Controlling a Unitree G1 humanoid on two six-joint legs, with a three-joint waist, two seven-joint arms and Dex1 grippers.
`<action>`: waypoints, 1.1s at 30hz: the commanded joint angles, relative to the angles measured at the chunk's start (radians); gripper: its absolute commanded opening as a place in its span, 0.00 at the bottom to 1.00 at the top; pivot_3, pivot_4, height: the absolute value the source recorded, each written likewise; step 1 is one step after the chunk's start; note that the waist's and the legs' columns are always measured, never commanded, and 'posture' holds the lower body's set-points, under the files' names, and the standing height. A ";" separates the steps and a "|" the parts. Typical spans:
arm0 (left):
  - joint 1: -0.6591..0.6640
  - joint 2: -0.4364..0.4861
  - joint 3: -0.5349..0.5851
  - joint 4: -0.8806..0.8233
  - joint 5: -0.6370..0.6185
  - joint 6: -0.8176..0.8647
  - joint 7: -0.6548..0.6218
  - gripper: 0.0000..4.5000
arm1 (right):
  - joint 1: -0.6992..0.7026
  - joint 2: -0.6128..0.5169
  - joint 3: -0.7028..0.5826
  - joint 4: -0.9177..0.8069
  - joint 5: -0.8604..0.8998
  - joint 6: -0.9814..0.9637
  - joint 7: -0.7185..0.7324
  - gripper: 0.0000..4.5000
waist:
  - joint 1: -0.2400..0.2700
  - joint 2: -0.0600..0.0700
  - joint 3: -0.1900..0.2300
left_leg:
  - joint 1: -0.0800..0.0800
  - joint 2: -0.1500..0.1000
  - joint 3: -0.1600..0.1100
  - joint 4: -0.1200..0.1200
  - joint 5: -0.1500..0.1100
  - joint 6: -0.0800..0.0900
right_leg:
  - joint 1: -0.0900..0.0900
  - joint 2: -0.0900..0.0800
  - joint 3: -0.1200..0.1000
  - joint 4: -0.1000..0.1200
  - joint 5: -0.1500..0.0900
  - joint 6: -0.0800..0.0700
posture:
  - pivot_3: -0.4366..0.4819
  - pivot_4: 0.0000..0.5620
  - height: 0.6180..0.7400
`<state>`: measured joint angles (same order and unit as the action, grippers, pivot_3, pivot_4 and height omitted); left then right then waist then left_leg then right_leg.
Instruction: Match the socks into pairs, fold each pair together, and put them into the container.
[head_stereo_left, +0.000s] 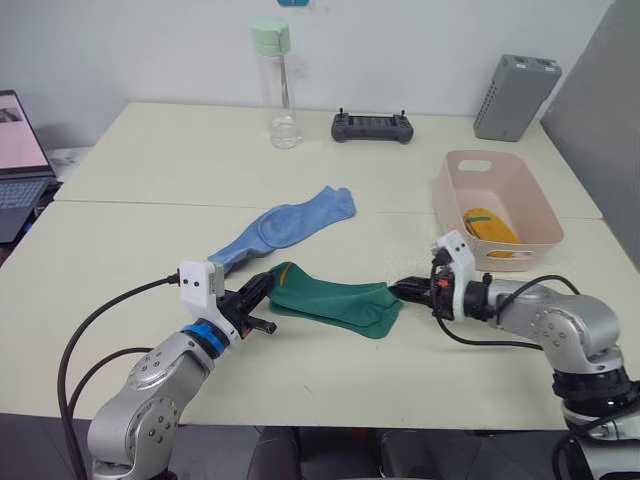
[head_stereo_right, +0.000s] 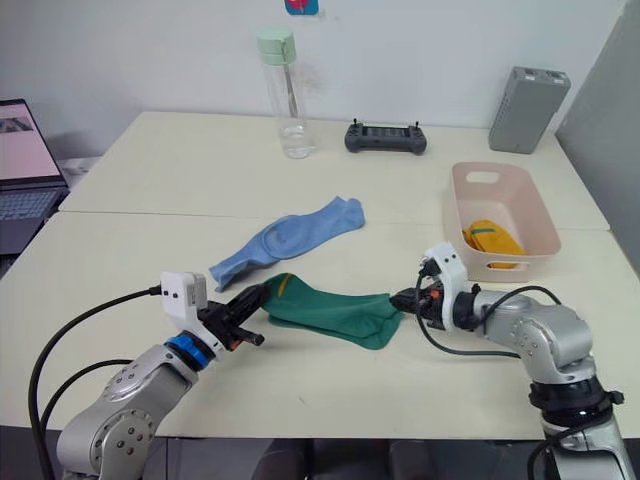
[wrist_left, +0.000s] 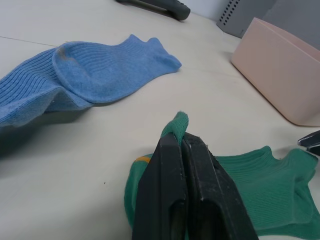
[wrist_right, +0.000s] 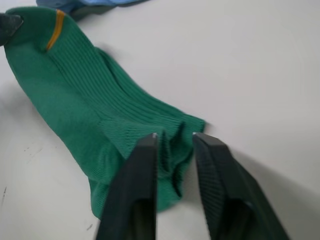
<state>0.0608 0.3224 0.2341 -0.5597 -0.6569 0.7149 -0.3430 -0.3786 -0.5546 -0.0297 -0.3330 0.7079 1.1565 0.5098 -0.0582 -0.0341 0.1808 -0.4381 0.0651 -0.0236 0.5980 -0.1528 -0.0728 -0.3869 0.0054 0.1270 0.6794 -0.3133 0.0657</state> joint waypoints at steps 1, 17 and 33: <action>-0.005 0.013 0.002 -0.010 -0.013 -0.019 -0.014 0.00 | 0.016 -0.011 -0.069 -0.071 0.054 0.023 0.006 0.51 | 0.000 0.000 0.000 | 0.000 0.000 0.000 0.000 0.000 0.000 | 0.000 0.000 0.000 0.000 0.000 0.000 | 0.48 0.27 1.00; 0.001 0.027 0.007 -0.019 -0.025 -0.012 -0.015 0.00 | 0.064 0.040 -0.027 -0.088 0.071 0.061 -0.017 0.51 | -0.001 0.000 0.000 | 0.000 0.000 0.000 0.000 0.000 0.000 | -0.001 0.000 0.000 0.000 -0.001 -0.002 | 0.48 0.27 1.00; -0.020 0.042 0.057 -0.030 -0.096 0.000 -0.009 0.00 | 0.010 0.101 -0.202 -0.075 0.233 0.203 -0.071 0.01 | -0.001 0.000 0.000 | 0.000 0.000 0.000 0.000 0.000 0.000 | -0.001 0.000 0.000 0.000 -0.001 -0.002 | 0.48 0.27 1.00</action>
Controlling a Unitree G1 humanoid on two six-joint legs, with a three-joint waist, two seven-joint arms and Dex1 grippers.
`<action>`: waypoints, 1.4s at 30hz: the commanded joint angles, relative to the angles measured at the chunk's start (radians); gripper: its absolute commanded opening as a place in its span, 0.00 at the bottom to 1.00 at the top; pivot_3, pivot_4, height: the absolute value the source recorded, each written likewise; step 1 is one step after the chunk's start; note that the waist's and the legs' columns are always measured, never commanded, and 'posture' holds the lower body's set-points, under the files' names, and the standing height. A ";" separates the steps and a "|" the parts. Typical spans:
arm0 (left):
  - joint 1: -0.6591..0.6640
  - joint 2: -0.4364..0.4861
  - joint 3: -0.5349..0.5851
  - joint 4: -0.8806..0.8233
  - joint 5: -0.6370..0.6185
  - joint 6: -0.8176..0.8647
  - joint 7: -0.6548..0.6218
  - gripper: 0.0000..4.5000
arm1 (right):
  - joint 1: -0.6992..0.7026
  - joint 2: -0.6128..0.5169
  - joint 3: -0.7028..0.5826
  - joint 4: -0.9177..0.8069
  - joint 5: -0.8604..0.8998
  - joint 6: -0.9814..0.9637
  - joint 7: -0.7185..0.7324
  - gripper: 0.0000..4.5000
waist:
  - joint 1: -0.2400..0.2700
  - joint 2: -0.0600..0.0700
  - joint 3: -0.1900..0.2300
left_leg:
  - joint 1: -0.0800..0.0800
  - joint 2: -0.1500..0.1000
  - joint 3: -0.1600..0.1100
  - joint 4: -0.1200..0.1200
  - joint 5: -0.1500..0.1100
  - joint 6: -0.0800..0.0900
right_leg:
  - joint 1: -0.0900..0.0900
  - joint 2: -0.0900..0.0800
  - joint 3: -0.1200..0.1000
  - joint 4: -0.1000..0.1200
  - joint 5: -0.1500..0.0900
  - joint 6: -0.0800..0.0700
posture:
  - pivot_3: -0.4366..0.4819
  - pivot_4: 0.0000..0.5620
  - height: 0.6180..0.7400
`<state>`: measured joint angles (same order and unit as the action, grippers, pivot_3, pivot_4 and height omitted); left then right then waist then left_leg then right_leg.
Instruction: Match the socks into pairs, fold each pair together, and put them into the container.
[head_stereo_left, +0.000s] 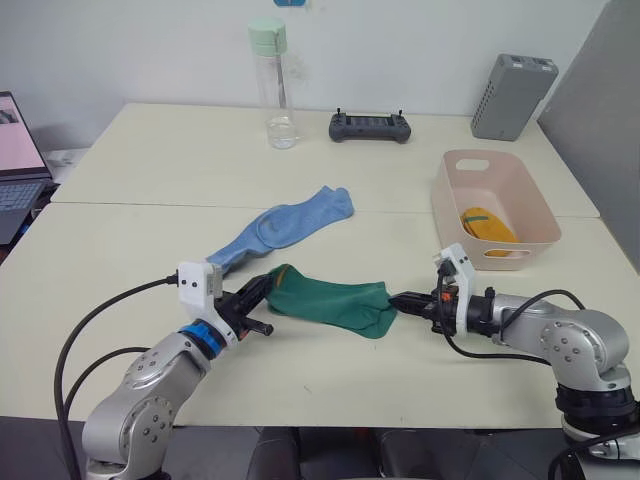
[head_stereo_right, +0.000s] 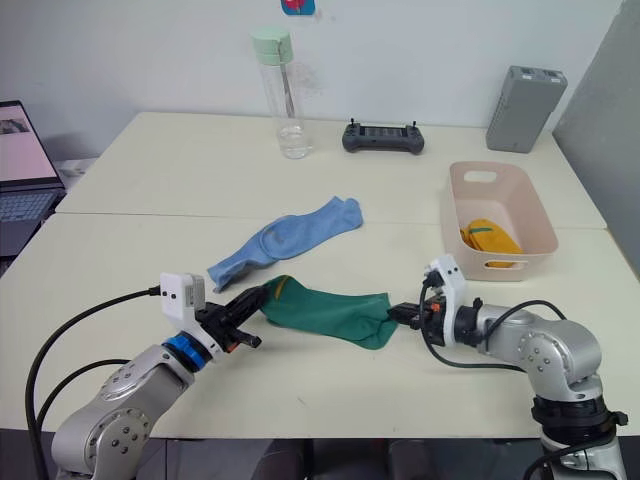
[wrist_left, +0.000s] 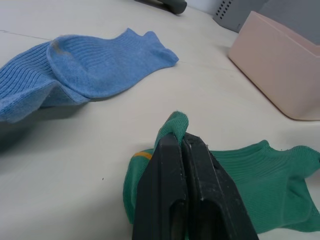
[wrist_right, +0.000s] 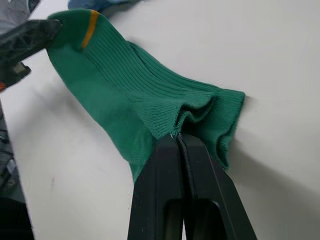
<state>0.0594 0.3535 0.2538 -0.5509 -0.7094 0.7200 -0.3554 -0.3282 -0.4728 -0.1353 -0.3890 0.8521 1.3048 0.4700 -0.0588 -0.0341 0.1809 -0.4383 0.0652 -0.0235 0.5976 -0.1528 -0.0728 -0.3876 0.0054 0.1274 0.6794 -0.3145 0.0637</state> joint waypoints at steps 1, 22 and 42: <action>-0.019 0.012 0.047 -0.036 -0.052 -0.005 0.007 0.00 | -0.047 0.027 -0.127 -0.016 0.113 0.082 -0.046 0.01 | 0.000 0.000 0.000 | 0.000 0.000 0.000 0.000 0.000 0.000 | 0.000 0.000 0.000 0.000 0.000 0.000 | 0.48 0.27 1.00; 0.040 -0.053 -0.037 -0.030 -0.003 -0.122 0.033 0.00 | 0.016 0.048 -0.192 -0.003 0.217 0.184 -0.160 0.01 | -0.005 0.000 0.000 | 0.000 0.000 0.000 -0.002 0.000 0.000 | -0.001 0.000 0.000 -0.001 0.000 -0.001 | 0.48 0.27 1.00; 0.060 -0.091 -0.102 0.033 0.050 -0.212 0.002 0.00 | 0.026 0.008 -0.091 0.080 0.072 0.003 -0.107 0.01 | -0.004 0.000 0.000 | 0.000 0.000 0.000 -0.003 0.000 0.000 | -0.001 0.000 0.000 -0.001 -0.001 -0.002 | 0.48 0.27 1.00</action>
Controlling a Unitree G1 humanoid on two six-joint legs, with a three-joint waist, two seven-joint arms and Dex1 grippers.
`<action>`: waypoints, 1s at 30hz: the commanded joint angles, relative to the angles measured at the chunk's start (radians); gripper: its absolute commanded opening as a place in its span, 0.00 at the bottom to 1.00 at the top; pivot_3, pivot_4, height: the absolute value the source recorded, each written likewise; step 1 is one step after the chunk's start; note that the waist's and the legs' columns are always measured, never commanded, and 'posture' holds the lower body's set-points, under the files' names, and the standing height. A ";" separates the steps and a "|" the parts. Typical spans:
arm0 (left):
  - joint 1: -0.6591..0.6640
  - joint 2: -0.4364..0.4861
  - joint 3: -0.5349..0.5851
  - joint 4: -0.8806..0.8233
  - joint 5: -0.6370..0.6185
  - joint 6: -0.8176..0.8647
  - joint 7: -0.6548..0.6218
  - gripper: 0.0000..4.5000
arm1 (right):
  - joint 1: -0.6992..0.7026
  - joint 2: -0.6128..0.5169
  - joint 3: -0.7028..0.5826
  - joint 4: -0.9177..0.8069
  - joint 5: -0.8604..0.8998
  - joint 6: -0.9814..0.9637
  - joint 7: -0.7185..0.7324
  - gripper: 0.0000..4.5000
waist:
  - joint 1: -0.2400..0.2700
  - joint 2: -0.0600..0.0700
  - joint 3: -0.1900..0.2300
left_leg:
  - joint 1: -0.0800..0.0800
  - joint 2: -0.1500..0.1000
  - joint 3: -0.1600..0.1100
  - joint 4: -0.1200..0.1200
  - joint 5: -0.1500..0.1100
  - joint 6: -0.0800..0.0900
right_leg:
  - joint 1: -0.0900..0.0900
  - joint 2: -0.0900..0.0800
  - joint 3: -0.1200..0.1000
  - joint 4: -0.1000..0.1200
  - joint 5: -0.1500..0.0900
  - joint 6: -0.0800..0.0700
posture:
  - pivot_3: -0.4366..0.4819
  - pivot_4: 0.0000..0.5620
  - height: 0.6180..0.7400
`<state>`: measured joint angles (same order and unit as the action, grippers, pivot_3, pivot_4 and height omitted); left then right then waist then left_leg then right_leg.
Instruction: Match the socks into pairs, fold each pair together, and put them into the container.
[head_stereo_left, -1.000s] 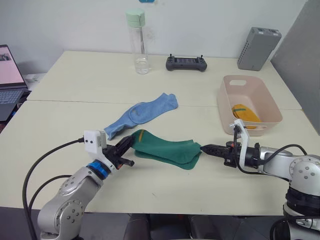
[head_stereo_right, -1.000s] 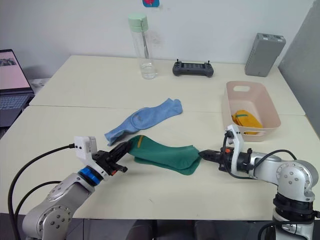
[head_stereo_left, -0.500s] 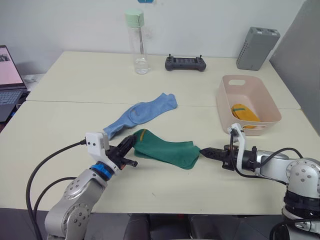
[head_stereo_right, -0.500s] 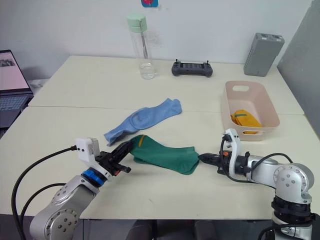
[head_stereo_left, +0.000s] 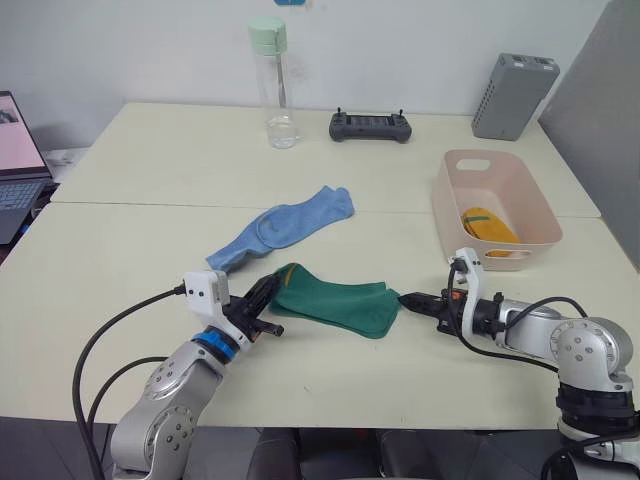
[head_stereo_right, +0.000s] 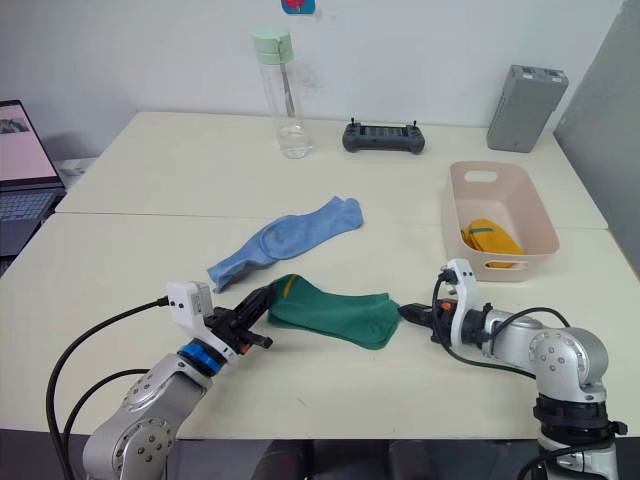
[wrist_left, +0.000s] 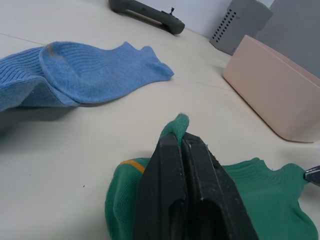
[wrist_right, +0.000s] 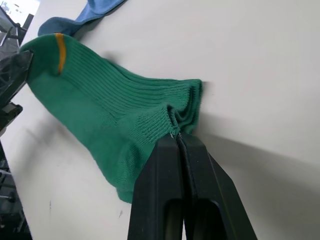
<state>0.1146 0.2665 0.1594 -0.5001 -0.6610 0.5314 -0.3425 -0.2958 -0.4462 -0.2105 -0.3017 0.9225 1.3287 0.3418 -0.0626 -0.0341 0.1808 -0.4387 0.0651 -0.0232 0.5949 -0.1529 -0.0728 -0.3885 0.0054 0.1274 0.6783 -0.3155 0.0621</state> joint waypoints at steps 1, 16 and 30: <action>0.005 -0.004 -0.007 -0.018 0.001 -0.024 -0.011 0.00 | -0.008 -0.022 -0.015 -0.004 0.000 -0.023 0.025 0.01 | 0.000 0.000 0.000 | 0.000 0.000 0.000 0.000 0.000 0.000 | 0.000 0.000 0.000 0.000 0.000 0.000 | 0.48 0.27 1.00; 0.062 0.035 -0.025 0.008 0.064 -0.030 -0.030 0.00 | -0.018 -0.022 0.033 0.005 -0.017 -0.049 0.052 0.01 | 0.000 0.000 0.000 | 0.000 0.000 0.000 0.000 0.000 0.000 | 0.000 0.000 0.000 0.000 0.000 -0.001 | 0.48 0.27 1.00; 0.021 0.037 -0.034 0.045 0.106 -0.040 -0.033 0.00 | -0.022 -0.005 0.035 -0.006 -0.026 -0.047 0.049 0.01 | 0.000 0.000 0.000 | 0.000 0.000 0.000 0.000 0.000 0.000 | 0.000 0.000 0.000 0.000 0.000 0.000 | 0.48 0.27 1.00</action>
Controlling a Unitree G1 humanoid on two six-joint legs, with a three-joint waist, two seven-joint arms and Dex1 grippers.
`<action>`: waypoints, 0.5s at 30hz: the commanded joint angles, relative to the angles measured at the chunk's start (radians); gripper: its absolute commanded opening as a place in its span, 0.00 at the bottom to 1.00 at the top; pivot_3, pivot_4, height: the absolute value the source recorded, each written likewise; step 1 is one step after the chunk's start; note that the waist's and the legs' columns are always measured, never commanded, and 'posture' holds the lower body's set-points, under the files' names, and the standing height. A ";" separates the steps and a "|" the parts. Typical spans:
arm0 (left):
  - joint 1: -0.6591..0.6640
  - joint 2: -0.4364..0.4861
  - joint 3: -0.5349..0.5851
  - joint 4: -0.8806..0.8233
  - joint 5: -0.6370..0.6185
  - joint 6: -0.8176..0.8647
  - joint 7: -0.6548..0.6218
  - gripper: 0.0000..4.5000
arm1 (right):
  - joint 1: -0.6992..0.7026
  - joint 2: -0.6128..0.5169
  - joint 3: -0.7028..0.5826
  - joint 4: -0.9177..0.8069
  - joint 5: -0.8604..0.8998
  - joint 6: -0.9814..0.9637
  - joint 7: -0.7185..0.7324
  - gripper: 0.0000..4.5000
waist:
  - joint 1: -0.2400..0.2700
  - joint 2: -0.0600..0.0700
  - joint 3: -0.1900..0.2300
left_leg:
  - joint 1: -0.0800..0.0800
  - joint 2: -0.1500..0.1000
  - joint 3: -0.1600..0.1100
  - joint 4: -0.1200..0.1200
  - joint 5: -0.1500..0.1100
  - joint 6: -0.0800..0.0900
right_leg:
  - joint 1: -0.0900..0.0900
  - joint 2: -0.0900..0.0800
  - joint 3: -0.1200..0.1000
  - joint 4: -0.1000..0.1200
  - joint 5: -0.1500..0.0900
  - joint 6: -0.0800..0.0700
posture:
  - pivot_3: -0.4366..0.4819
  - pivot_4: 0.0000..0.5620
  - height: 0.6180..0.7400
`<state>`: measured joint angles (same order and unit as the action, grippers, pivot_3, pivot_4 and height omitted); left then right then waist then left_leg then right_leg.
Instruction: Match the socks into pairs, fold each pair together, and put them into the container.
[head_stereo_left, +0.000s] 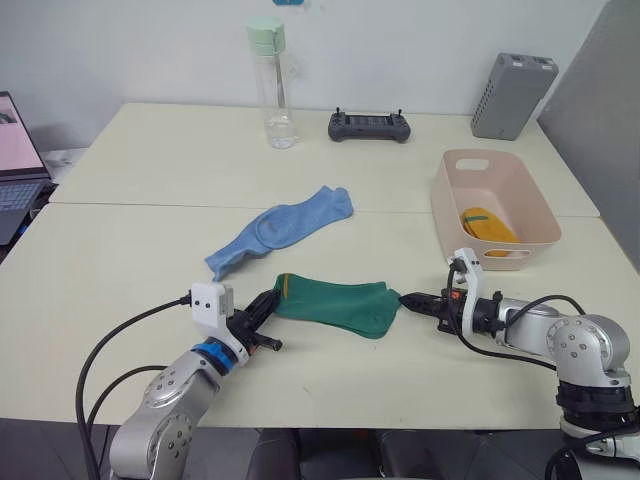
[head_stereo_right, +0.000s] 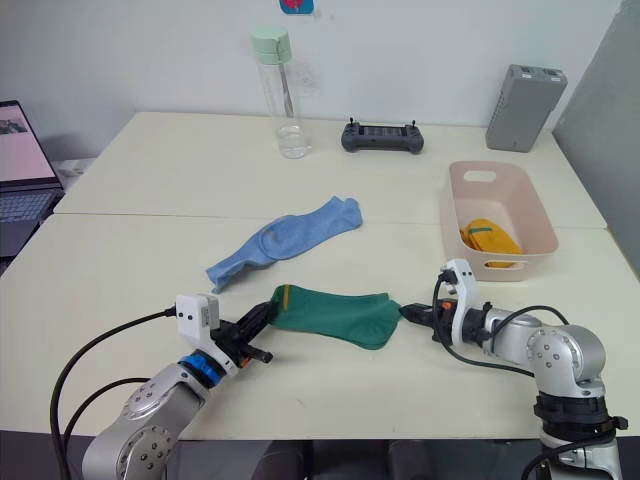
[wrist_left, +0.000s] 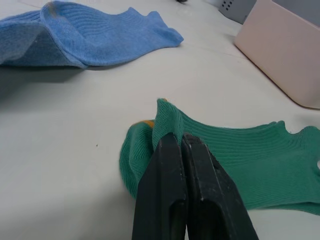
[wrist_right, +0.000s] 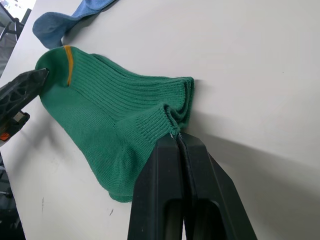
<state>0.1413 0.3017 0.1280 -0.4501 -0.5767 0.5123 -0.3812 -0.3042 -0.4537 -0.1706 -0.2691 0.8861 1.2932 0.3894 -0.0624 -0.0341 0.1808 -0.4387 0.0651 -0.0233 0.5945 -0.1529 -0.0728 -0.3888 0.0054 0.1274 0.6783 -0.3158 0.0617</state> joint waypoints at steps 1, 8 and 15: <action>-0.004 0.001 0.000 -0.003 0.027 -0.023 0.009 0.00 | -0.011 0.003 -0.005 -0.045 0.008 -0.014 0.000 0.01 | 0.000 0.000 0.000 | 0.000 0.000 0.000 0.000 0.000 0.000 | 0.000 0.000 0.000 0.000 0.000 0.000 | 0.48 0.27 1.00; -0.015 -0.017 0.054 -0.009 -0.007 -0.024 0.016 0.28 | -0.005 -0.022 -0.048 -0.092 0.010 -0.068 0.018 0.31 | 0.000 0.000 0.000 | 0.000 0.000 0.000 0.000 0.000 0.000 | 0.000 0.000 0.000 0.000 0.000 0.000 | 0.48 0.27 1.00; -0.133 0.229 0.155 -0.044 -0.027 -0.016 -0.131 0.79 | -0.135 -0.094 0.018 -0.171 0.006 -0.156 0.125 0.79 | -0.002 0.000 0.003 | 0.000 0.001 -0.002 0.000 0.000 0.000 | -0.002 0.002 0.000 0.002 0.000 0.000 | 0.48 0.27 1.00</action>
<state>0.0339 0.4913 0.2846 -0.4364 -0.6139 0.5221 -0.4371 -0.4065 -0.5382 -0.1970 -0.3786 0.9015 1.1965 0.4630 -0.0644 -0.0341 0.1835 -0.4381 0.0657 -0.0267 0.5938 -0.1528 -0.0727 -0.3909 0.0078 0.1271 0.6802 -0.3155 0.0617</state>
